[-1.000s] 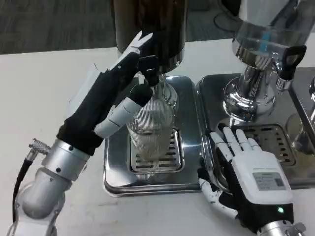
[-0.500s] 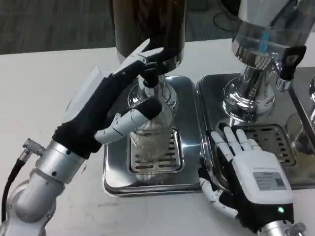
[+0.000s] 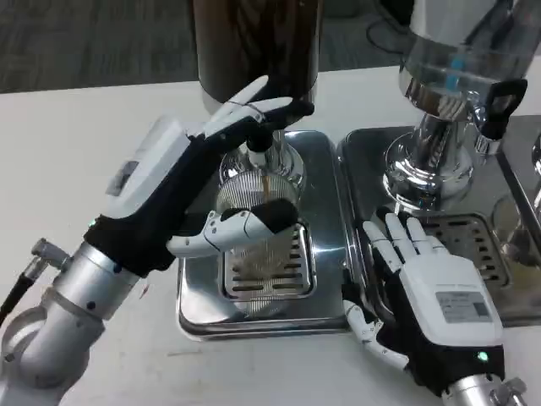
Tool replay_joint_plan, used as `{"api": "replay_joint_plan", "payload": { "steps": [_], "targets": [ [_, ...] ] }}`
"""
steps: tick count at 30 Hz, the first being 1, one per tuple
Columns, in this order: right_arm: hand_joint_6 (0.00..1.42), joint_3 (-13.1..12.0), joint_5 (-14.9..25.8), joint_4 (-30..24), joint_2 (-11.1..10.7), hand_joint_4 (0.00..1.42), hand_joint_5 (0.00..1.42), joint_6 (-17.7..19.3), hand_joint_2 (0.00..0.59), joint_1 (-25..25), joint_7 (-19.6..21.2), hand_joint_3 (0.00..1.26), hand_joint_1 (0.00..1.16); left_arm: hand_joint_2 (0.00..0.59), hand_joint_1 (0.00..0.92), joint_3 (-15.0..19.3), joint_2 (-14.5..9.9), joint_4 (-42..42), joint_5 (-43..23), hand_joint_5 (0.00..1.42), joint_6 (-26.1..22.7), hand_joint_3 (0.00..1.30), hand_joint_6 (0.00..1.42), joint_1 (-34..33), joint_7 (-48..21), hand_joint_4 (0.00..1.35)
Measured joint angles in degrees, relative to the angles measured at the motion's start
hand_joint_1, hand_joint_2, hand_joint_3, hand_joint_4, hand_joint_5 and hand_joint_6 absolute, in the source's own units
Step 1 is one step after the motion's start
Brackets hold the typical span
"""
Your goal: Grasp the cup under the faucet to collect the drink, then remove the cup.
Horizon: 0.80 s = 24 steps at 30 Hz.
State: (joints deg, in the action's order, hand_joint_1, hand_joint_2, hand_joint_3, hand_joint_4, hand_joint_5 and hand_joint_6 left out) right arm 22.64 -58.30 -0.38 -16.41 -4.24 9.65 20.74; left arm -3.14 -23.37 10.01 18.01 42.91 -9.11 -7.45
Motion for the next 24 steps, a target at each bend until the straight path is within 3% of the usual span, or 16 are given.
{"api": "replay_joint_plan", "payload": {
  "steps": [6, 9, 15, 20, 24],
  "targets": [
    [0.11, -0.09, 1.09, 0.0, 0.05, 0.0, 0.0, -0.01, 0.449, 0.0, 0.06, 0.1, 0.25, 0.119, 0.0, -0.37, -1.07, -0.49, 2.72, 0.32, 0.25, 0.28, 0.28, 0.01, 2.1, 0.08],
    [0.11, -0.52, 3.3, 0.0, 0.18, 0.0, 0.0, 0.47, 0.417, 0.01, 0.05, 0.1, 0.26, 0.12, 0.0, -0.52, -1.4, -0.66, 3.68, 0.32, 0.25, 0.29, 0.28, 0.01, 3.04, 0.08],
    [0.17, -3.69, 14.94, -1.14, 0.14, 0.01, 0.03, 6.18, 0.314, 0.17, -2.22, 0.05, 0.3, 0.122, 0.0, -0.88, -1.59, -0.87, 4.76, 0.32, 0.26, 0.29, 0.29, 0.26, 4.52, 0.08],
    [0.15, -6.62, 27.47, -2.01, 1.55, 0.0, 0.0, 7.54, 0.238, -0.45, -10.88, 0.0, 0.34, 0.124, 0.0, -1.17, -1.64, -0.87, 4.91, 0.32, 0.26, 0.3, 0.29, 0.33, 5.12, 0.08],
    [0.11, -7.73, 31.31, -2.03, 2.07, 0.0, 0.0, 7.9, 0.189, -1.22, -13.75, 0.0, 0.37, 0.124, 0.0, -1.35, -1.88, -0.87, 4.88, 0.32, 0.26, 0.3, 0.29, 0.34, 5.21, 0.08]
  ]
}}
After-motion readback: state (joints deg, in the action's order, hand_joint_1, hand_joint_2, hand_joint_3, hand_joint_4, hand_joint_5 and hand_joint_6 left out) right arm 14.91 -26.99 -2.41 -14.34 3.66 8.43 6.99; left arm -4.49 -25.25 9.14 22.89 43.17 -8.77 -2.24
